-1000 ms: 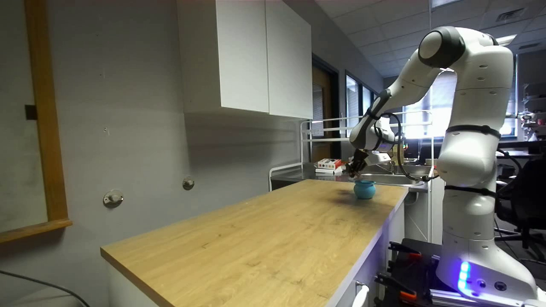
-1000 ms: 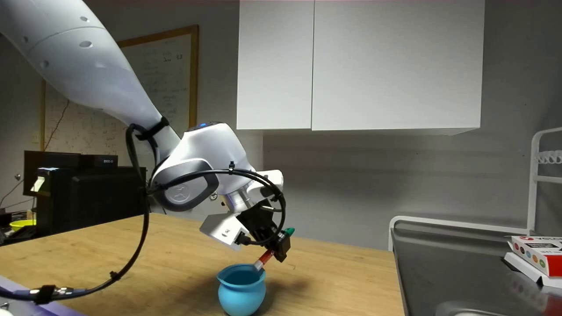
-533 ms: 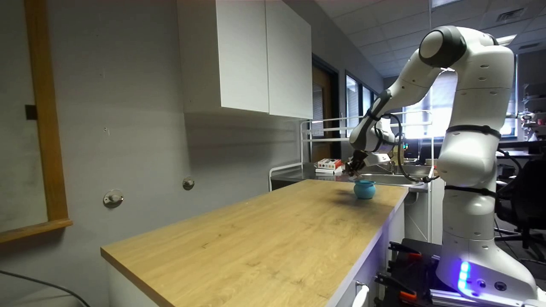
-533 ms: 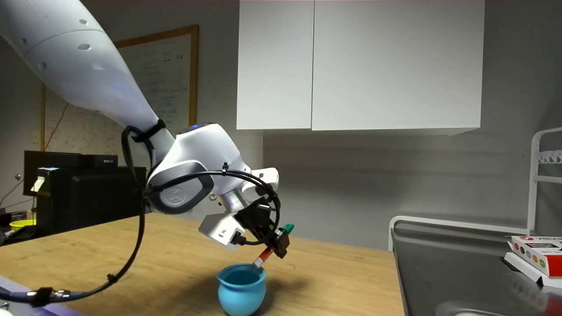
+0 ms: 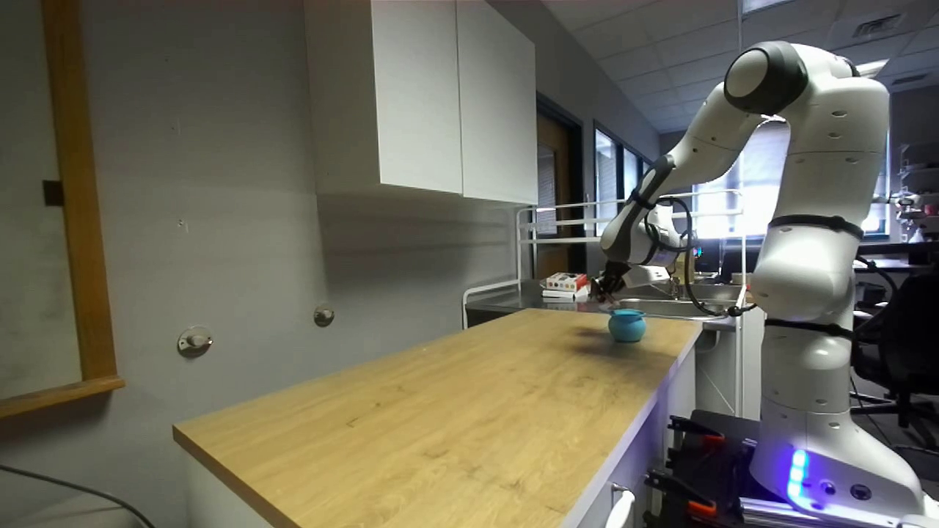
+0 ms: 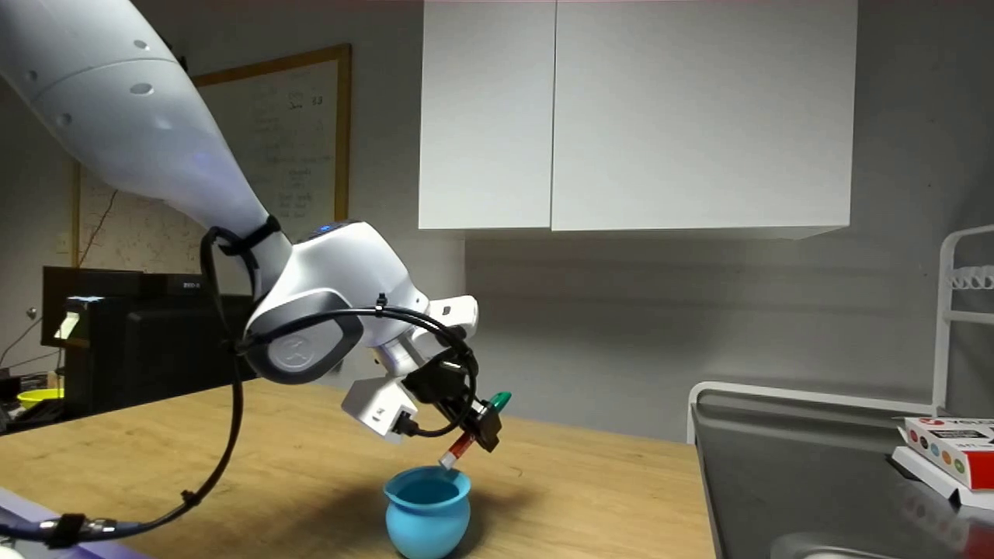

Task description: Put the marker in the blue container

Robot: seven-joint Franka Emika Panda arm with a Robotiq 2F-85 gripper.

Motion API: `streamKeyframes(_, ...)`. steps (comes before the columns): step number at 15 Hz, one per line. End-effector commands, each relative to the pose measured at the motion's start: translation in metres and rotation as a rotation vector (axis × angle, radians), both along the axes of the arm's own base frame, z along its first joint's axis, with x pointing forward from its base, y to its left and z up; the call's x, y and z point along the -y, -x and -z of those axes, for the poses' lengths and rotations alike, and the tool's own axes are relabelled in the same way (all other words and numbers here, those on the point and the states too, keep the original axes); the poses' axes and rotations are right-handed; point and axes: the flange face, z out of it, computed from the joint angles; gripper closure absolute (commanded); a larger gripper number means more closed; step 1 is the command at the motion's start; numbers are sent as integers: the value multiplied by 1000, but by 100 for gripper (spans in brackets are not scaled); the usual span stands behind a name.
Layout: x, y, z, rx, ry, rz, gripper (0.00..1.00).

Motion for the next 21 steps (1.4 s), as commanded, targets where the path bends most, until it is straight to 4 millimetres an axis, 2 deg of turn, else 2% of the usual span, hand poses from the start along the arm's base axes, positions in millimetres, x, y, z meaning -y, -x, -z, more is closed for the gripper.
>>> streamKeyframes(1, -10, 9, 2, 20, -10, 16, 89)
streamKeyframes(17, -9, 25, 13, 6, -30, 32, 90)
streamKeyframes(18, -9, 26, 13, 4, -34, 31, 64)
streamKeyframes(19, -9, 27, 13, 3, -35, 31, 65)
streamKeyframes(21, -8, 28, 14, 1, -37, 33, 55)
